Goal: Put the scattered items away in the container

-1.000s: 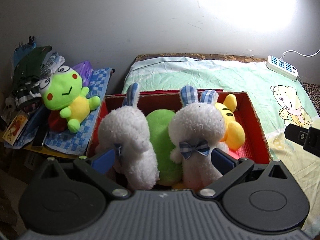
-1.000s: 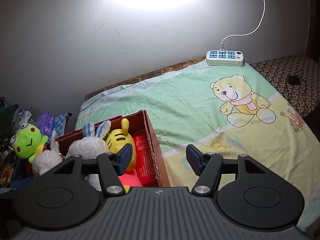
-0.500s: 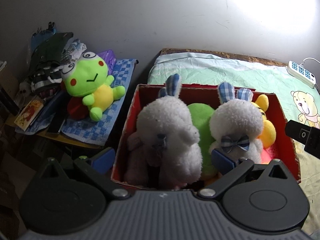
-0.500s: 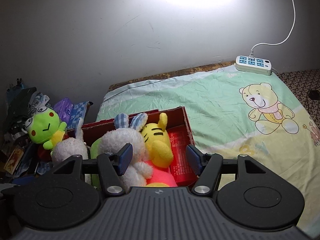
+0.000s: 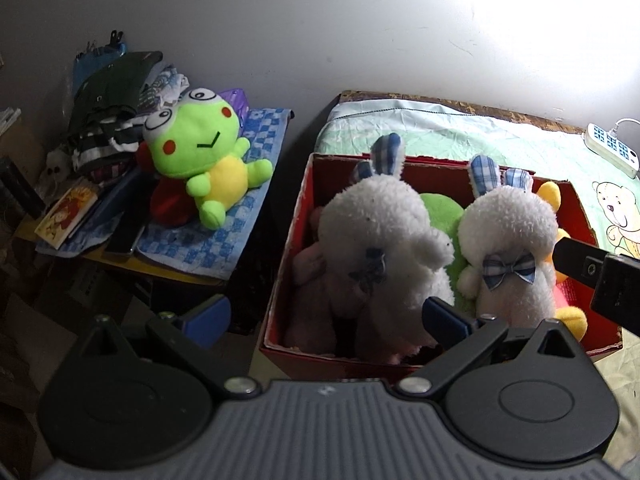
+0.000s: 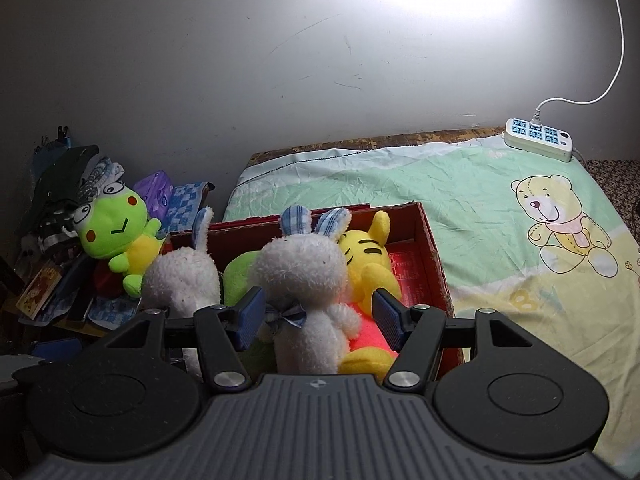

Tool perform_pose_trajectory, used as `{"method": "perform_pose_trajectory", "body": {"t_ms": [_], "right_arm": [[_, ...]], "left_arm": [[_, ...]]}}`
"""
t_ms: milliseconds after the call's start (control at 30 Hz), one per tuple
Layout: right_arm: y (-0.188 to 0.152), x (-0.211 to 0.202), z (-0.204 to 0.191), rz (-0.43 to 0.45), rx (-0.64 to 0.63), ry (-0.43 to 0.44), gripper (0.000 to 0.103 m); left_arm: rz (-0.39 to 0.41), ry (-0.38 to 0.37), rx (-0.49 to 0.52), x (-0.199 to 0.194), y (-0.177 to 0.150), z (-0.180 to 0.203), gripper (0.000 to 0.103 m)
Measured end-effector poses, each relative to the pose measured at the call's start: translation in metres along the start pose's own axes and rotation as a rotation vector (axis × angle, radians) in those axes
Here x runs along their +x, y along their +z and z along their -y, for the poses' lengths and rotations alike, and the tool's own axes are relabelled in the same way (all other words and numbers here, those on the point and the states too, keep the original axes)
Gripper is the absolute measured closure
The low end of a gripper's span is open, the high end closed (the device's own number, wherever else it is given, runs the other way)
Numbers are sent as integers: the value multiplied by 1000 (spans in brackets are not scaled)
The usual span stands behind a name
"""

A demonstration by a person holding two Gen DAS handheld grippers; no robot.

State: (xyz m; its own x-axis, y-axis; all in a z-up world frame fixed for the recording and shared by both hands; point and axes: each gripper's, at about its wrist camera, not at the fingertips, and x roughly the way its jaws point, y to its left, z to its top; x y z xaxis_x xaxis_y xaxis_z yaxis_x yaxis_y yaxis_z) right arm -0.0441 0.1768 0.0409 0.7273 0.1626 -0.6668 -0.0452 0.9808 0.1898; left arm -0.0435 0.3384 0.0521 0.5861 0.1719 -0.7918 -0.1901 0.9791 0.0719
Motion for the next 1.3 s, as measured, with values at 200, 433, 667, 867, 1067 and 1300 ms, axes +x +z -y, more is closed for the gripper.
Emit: {"method": "perform_pose_trajectory", "body": {"t_ms": [200, 433, 667, 867, 1067, 1300], "right_arm": [[-5, 2, -6, -12, -9, -15, 40], [-12, 2, -7, -24, -1, -29, 40], [-17, 2, -3, -31, 23, -39, 40], [-22, 6, 1, -41, 44, -26, 40], [-23, 6, 0, -38, 33, -13, 40], [-20, 5, 2, -14, 39, -10, 40]], "left_arm": [[1, 0, -1, 2, -4, -5, 1], [0, -10, 15, 5, -8, -6, 1], [-15, -28, 23, 8, -11, -3, 1], [-26, -28, 31, 10, -12, -1, 1], [-10, -38, 25, 9, -14, -3, 1], [15, -32, 23, 8, -13, -1, 1]]}}
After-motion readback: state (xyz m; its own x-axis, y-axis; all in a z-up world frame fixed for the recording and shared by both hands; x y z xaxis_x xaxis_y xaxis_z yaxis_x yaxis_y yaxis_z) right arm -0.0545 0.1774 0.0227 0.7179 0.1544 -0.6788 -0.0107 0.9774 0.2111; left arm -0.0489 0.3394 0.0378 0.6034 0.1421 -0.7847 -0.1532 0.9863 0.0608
